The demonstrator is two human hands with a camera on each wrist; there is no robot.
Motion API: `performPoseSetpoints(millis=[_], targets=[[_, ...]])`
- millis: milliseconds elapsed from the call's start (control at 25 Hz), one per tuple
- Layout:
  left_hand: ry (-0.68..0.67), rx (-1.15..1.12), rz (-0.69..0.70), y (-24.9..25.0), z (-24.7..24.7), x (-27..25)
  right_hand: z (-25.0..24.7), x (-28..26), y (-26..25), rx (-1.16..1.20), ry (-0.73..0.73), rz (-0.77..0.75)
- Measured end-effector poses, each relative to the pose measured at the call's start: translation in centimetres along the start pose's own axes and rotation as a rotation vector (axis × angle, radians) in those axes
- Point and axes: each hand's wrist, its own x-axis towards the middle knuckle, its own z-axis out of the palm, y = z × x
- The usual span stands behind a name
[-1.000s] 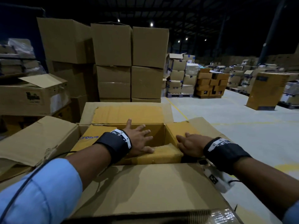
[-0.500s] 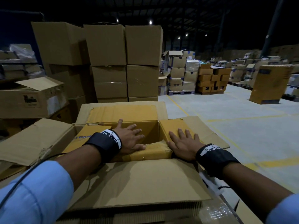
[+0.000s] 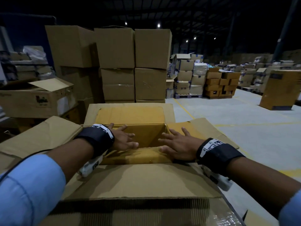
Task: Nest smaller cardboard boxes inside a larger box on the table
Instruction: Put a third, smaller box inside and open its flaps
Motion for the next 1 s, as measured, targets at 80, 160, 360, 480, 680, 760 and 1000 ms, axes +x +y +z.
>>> performPoseSetpoints(millis=[80, 160, 360, 480, 680, 760, 1000], targets=[[-0.042, 0.021, -0.041, -1.1, 0.7, 0.2, -0.6, 0.1, -0.4, -0.060, -0.044, -0.036], [-0.072, 0.036, -0.070, -2.1, 1.8, 0.3, -1.5, -0.1, -0.5, -0.059, -0.066, -0.037], [-0.057, 0.034, -0.094, -3.6, 3.1, -1.1, -3.6, 1.3, -2.1, -0.124, -0.068, -0.064], [0.016, 0.126, -0.077, -3.9, 2.8, -2.4, -3.7, 3.2, -4.8, -0.105, -0.132, -0.105], [0.235, 0.487, -0.049, -4.1, 1.7, -5.0, -3.8, 4.9, -8.4, -0.052, -0.189, -0.172], [0.263, 0.652, -0.147, -4.5, 2.2, -5.9, -3.9, 5.1, -9.1, -0.066, -0.188, -0.179], [0.129, 0.193, -0.424, -8.7, 6.8, -7.9, -3.9, 5.3, -10.6, -0.074, -0.184, -0.215]])
